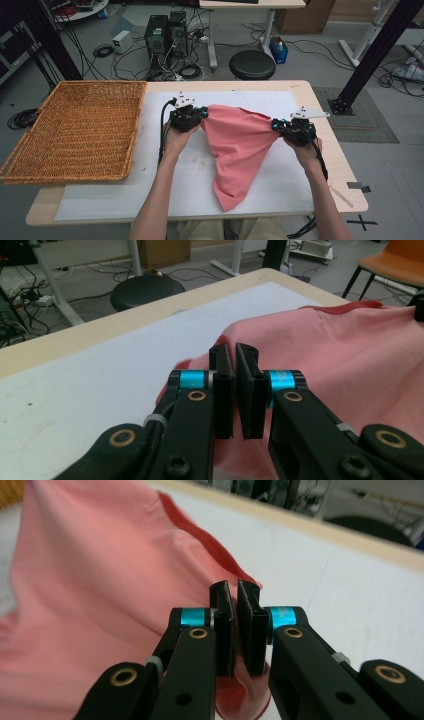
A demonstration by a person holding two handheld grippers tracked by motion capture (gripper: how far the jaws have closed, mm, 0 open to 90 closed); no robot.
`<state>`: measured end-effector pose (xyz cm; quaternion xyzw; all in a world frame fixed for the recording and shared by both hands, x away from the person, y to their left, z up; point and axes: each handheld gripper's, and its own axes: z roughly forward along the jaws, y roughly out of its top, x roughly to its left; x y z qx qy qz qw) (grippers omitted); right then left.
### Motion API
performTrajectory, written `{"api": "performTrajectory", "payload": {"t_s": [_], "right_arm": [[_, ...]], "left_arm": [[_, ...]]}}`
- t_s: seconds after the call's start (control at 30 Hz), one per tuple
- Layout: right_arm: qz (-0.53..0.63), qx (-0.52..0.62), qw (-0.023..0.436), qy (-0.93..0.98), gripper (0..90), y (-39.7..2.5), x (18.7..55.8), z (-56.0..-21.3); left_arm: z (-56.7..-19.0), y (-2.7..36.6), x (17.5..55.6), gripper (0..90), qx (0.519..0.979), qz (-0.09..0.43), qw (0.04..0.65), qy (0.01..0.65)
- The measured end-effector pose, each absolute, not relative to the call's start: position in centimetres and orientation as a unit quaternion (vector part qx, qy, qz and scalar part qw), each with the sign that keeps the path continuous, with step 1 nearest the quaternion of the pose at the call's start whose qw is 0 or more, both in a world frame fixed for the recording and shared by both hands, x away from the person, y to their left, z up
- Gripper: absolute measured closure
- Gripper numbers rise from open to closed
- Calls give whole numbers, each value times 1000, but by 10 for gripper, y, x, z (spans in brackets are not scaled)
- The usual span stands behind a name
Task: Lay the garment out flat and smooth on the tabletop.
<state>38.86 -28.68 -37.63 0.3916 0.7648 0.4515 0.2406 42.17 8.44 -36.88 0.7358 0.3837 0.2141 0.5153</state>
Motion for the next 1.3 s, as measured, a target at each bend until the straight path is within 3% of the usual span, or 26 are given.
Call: {"api": "performTrajectory", "payload": {"t_s": [0.03,0.1,0.13,0.2,0.53,0.63,0.7,0.77,0.83,1.0,1.03,1.13,1.2,1.3], "right_arm": [[455,394,246,760,742,-287,389,-375],[434,416,235,763,553,-289,394,-382],[418,436,234,762,512,-291,395,-387],[414,448,225,760,523,-296,391,-398],[375,428,164,805,497,-264,378,-437],[357,413,158,823,603,-251,379,-447],[363,395,170,826,849,-248,374,-448],[367,389,163,829,885,-250,372,-449],[371,387,152,830,890,-255,368,-448],[380,374,119,837,884,-279,339,-447],[385,373,110,837,850,-284,335,-447],[399,395,115,819,616,-294,333,-441],[417,419,129,796,589,-299,338,-435],[423,442,167,773,548,-299,350,-426]], "left_arm": [[-371,87,423,831,739,213,505,391],[-379,92,426,674,748,213,472,416],[-384,95,427,631,746,207,469,425],[-392,100,427,566,743,199,467,436],[-434,87,438,500,777,177,395,457],[-445,78,439,507,794,164,377,448],[-448,76,434,583,797,182,378,436],[-447,80,430,779,800,163,388,427],[-445,85,422,841,807,141,388,422],[-440,97,387,844,835,107,386,377],[-438,98,384,834,834,108,391,375],[-430,102,381,674,814,142,410,386],[-426,104,384,587,797,166,423,399],[-425,102,391,534,787,185,420,413]]}}
